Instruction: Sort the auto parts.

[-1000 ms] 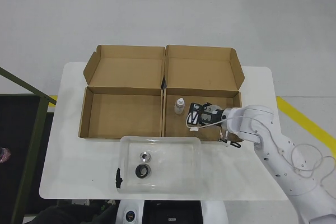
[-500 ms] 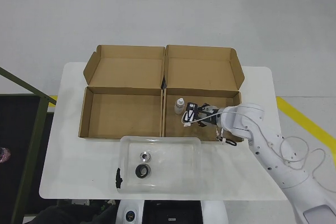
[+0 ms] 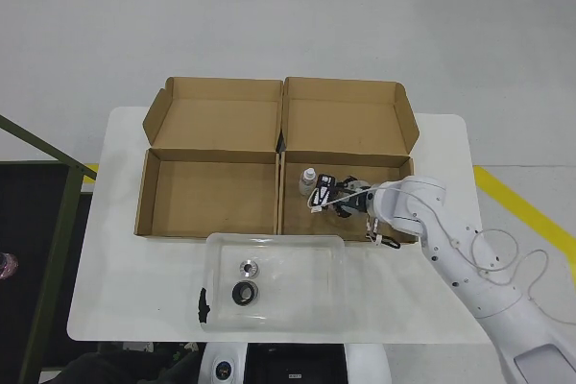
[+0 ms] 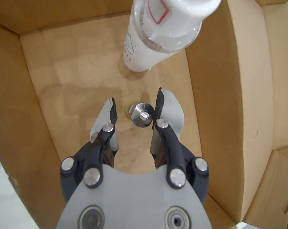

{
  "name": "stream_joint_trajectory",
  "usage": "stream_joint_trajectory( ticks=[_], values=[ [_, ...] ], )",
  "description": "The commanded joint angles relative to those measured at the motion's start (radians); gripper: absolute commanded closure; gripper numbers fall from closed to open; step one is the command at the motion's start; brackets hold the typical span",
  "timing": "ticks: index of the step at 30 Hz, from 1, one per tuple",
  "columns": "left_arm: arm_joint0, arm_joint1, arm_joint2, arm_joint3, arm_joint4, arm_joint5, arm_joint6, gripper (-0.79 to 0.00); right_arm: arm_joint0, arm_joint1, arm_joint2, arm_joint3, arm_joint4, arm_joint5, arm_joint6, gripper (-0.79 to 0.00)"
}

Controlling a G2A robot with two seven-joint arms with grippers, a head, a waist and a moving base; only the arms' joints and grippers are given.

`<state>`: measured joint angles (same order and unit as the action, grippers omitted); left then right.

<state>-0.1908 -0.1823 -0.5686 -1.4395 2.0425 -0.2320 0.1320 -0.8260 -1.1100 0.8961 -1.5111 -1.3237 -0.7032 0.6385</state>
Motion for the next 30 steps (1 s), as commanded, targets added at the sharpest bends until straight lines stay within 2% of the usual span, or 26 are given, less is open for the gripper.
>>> stream_joint_trajectory(
  ticks=[1, 8, 18, 24, 30],
  values=[
    [0.0, 0.0, 0.0, 0.0, 0.0, 0.0, 0.0, -0.785, -0.004, 0.003, 0.013, -0.015, 0.003, -0.003, -0.003, -0.345],
    [0.0, 0.0, 0.0, 0.0, 0.0, 0.0, 0.0, -0.785, -0.056, 0.024, 0.1, -0.114, 0.037, -0.017, -0.025, -0.363],
    [0.0, 0.0, 0.0, 0.0, 0.0, 0.0, 0.0, -0.785, -0.202, 0.053, 0.207, -0.312, 0.126, -0.061, -0.109, -0.372],
    [0.0, 0.0, 0.0, 0.0, 0.0, 0.0, 0.0, -0.785, -0.279, 0.061, 0.221, -0.413, 0.135, -0.066, -0.144, -0.382],
    [0.0, 0.0, 0.0, 0.0, 0.0, 0.0, 0.0, -0.785, -0.314, 0.061, 0.188, -0.46, 0.117, -0.064, -0.167, -0.379]
  ],
)
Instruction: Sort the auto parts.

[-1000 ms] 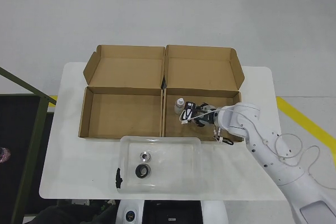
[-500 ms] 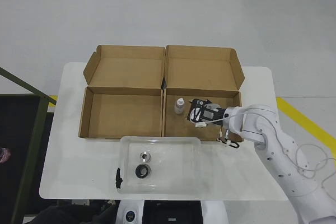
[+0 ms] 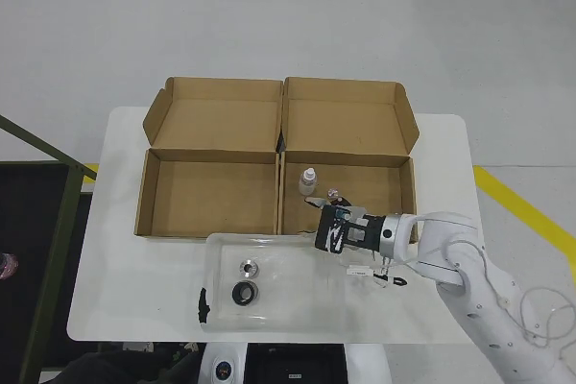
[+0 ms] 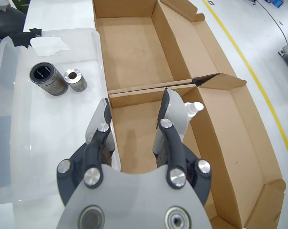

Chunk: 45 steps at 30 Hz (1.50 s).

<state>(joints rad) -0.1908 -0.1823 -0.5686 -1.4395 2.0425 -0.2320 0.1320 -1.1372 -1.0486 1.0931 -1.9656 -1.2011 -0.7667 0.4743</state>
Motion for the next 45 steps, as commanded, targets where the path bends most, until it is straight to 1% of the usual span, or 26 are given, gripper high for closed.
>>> stream_joint_trajectory(
  ticks=[1, 14, 23, 27, 40, 45],
  values=[
    [0.0, 0.0, 0.0, 0.0, 0.0, 0.0, 0.0, -0.785, -0.005, -0.002, -0.02, -0.011, -0.009, -0.003, -0.007, -0.379],
    [0.0, 0.0, 0.0, 0.0, 0.0, 0.0, 0.0, -0.785, 0.023, -0.028, -0.194, -0.02, -0.075, 0.001, -0.022, -0.351],
    [0.0, 0.0, 0.0, 0.0, 0.0, 0.0, 0.0, -0.785, 0.067, -0.056, -0.303, 0.04, -0.129, 0.031, -0.021, -0.345],
    [0.0, 0.0, 0.0, 0.0, 0.0, 0.0, 0.0, -0.785, 0.092, -0.07, -0.345, 0.072, -0.158, 0.054, -0.016, -0.32],
    [0.0, 0.0, 0.0, 0.0, 0.0, 0.0, 0.0, -0.785, 0.143, -0.109, -0.426, 0.161, -0.193, 0.097, 0.008, -0.314],
    [0.0, 0.0, 0.0, 0.0, 0.0, 0.0, 0.0, -0.785, 0.154, -0.12, -0.445, 0.189, -0.196, 0.105, 0.019, -0.329]
  ],
)
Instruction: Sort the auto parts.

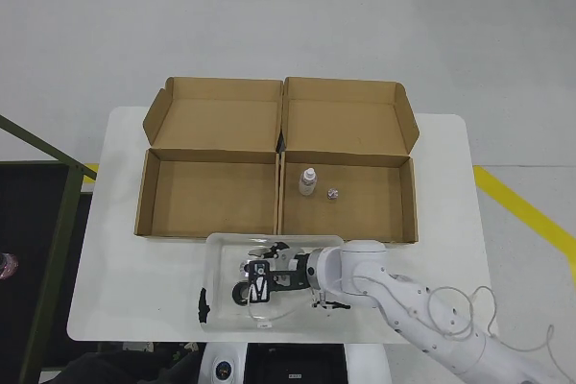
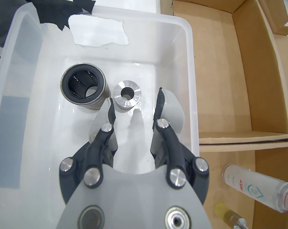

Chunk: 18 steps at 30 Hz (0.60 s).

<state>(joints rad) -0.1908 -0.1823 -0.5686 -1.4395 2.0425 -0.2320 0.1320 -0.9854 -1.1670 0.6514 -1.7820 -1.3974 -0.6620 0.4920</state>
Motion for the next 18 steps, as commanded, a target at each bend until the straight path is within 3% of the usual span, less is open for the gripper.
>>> stream_joint_trajectory(
  ticks=[1, 18],
  values=[
    [0.0, 0.0, 0.0, 0.0, 0.0, 0.0, 0.0, -0.785, 0.004, -0.004, -0.006, 0.012, 0.0, 0.0, 0.003, -0.332],
    [0.0, 0.0, 0.0, 0.0, 0.0, 0.0, 0.0, -0.785, 0.035, -0.041, -0.051, 0.089, 0.01, -0.002, 0.009, -0.354]
  ],
)
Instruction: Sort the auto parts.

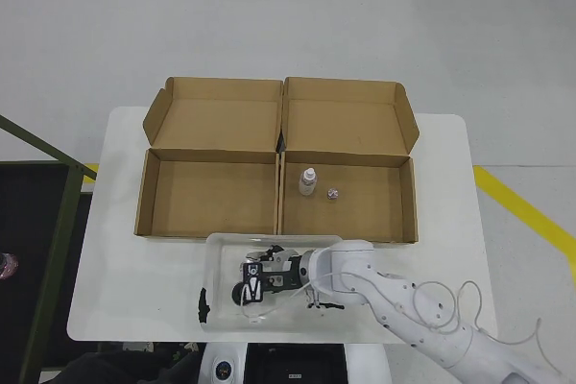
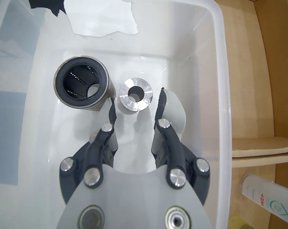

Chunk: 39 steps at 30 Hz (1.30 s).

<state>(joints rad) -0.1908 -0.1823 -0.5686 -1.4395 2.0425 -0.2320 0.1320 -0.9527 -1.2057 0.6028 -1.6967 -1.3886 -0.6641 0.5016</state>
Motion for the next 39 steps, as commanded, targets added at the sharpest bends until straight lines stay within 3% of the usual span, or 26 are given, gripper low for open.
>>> stream_joint_trajectory(
  ticks=[1, 26, 30, 36, 39],
  values=[
    [0.0, 0.0, 0.0, 0.0, 0.0, 0.0, 0.0, -0.785, 0.004, -0.004, -0.004, 0.007, 0.001, 0.0, -0.001, -0.36],
    [0.0, 0.0, 0.0, 0.0, 0.0, 0.0, 0.0, -0.785, 0.064, -0.069, -0.061, 0.111, -0.002, 0.01, -0.012, -0.336],
    [0.0, 0.0, 0.0, 0.0, 0.0, 0.0, 0.0, -0.785, 0.064, -0.075, -0.061, 0.119, 0.0, 0.006, -0.01, -0.246],
    [0.0, 0.0, 0.0, 0.0, 0.0, 0.0, 0.0, -0.785, 0.057, -0.079, -0.051, 0.126, 0.011, 0.0, -0.028, 0.0],
    [0.0, 0.0, 0.0, 0.0, 0.0, 0.0, 0.0, -0.785, 0.05, -0.076, -0.037, 0.117, 0.018, -0.008, -0.041, 0.0]
  ],
)
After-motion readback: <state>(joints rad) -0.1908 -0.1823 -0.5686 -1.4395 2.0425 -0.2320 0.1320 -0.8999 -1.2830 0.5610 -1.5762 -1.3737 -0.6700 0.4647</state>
